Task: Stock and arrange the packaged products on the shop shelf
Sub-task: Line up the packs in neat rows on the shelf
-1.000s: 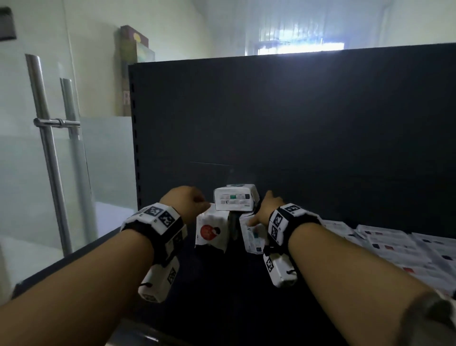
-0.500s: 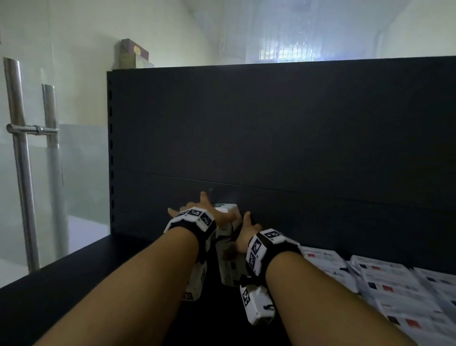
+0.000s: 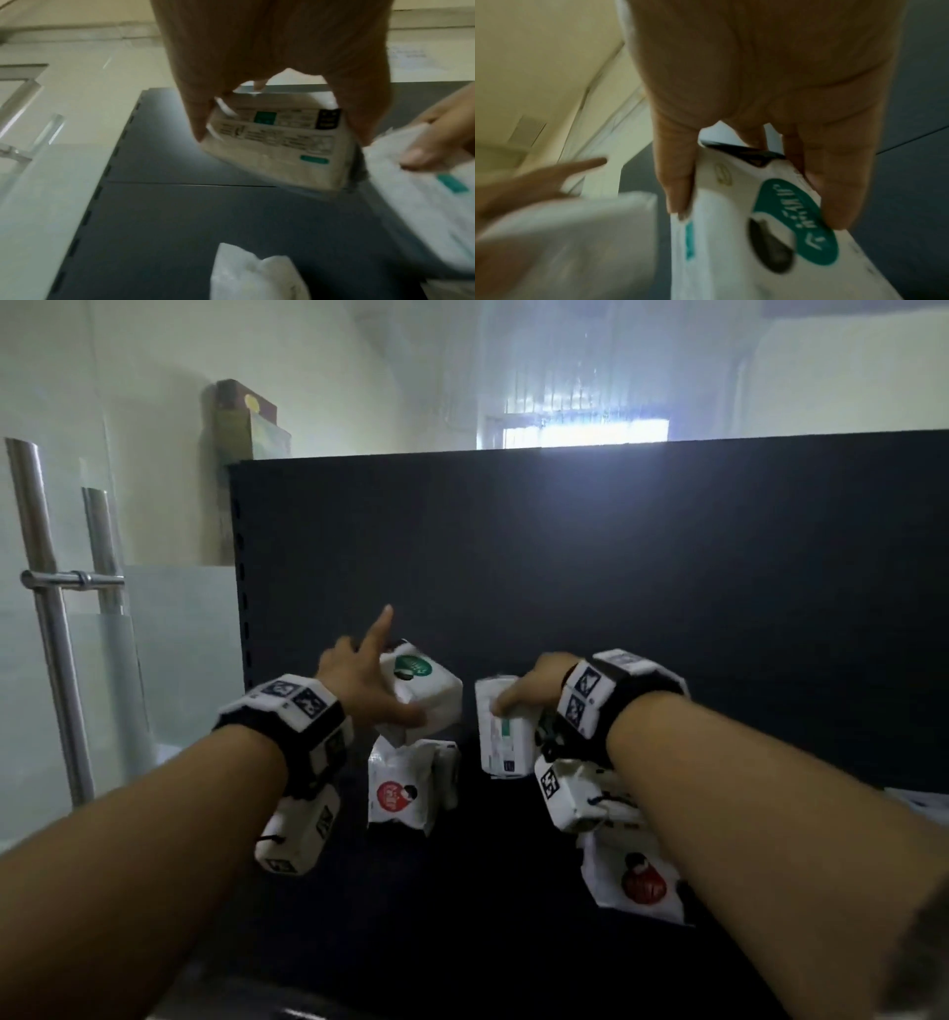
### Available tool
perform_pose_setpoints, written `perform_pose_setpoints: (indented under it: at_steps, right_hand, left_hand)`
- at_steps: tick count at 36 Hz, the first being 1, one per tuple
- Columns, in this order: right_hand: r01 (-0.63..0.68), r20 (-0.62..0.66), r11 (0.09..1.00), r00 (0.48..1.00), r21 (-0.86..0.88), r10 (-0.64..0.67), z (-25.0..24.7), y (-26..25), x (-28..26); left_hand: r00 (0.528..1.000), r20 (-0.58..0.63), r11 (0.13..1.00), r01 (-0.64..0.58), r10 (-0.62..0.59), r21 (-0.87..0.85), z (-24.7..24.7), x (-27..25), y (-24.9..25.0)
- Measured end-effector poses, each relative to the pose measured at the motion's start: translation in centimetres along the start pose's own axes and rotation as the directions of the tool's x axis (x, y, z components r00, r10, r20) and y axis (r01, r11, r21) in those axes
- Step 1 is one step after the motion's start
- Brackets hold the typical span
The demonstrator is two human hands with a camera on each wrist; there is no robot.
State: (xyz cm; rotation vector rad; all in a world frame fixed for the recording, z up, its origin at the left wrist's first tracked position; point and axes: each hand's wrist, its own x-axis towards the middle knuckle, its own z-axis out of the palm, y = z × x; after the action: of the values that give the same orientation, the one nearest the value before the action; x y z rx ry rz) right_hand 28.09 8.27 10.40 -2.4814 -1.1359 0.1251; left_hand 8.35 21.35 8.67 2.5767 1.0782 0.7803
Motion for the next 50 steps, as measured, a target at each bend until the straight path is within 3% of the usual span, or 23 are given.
perform_pose_setpoints:
  at_steps: [3, 6, 11, 15, 22, 33, 36, 42, 45, 50]
  right_hand:
    - [-0.014, -0.032, 0.963, 0.999, 0.270, 0.024, -1.5, 0.6, -3.6]
    - [-0.066, -0.004, 0.829, 0.997, 0.555, 0.083, -1.9, 1.5, -6.8]
    - [-0.153, 0.017, 0.631, 0.976, 0.760, 0.216, -2.1, 4.7, -11.1]
    - [-0.212, 0.040, 0.588, 0.956, 0.780, 0.291, -2.9, 8.3, -13.9]
    - [-0.200, 0.007, 0.533, 0.939, 0.822, 0.343, -6.0, 16.1, -18.1]
    - [-0.206, -0.071, 0.541, 0.892, 0.816, 0.446, -13.7, 34.6, -23.6]
    - [-0.242, -0.062, 0.506, 0.857, 0.828, 0.511, -15.5, 39.5, -24.8]
    - [-0.234, -0.048, 0.432, 0.835, 0.871, 0.549, -16.8, 44.9, -26.1]
    - [-0.242, 0.001, 0.359, 0.831, 0.902, 0.557, -16.0, 47.7, -26.8]
    - [-0.320, 0.082, 0.323, 0.812, 0.891, 0.578, -14.4, 50.2, -27.9]
  left_hand:
    - [0.985, 0.133, 0.994, -0.113, 0.113, -0.005, -1.3, -2.4, -1.1]
    - [0.957, 0.220, 0.979, -0.201, 0.190, 0.028, -1.5, -4.1, -1.0]
    - [0.901, 0.324, 0.946, -0.319, 0.288, 0.048, -0.6, -5.9, 1.5]
    - [0.862, 0.352, 0.925, -0.379, 0.365, -0.031, 0.5, -7.7, 4.8]
    - [0.830, 0.319, 0.884, -0.463, 0.458, -0.065, 2.5, -10.8, 12.8]
    - [0.758, 0.305, 0.814, -0.503, 0.577, -0.290, 11.5, -15.6, 29.7]
    - [0.744, 0.346, 0.821, -0.517, 0.571, -0.243, 14.4, -17.2, 33.7]
    - [0.721, 0.430, 0.825, -0.553, 0.543, -0.113, 15.3, -18.0, 37.7]
    - [0.689, 0.453, 0.797, -0.597, 0.565, -0.087, 16.1, -18.5, 39.7]
    - [0.616, 0.470, 0.743, -0.655, 0.632, -0.141, 17.6, -19.8, 42.2]
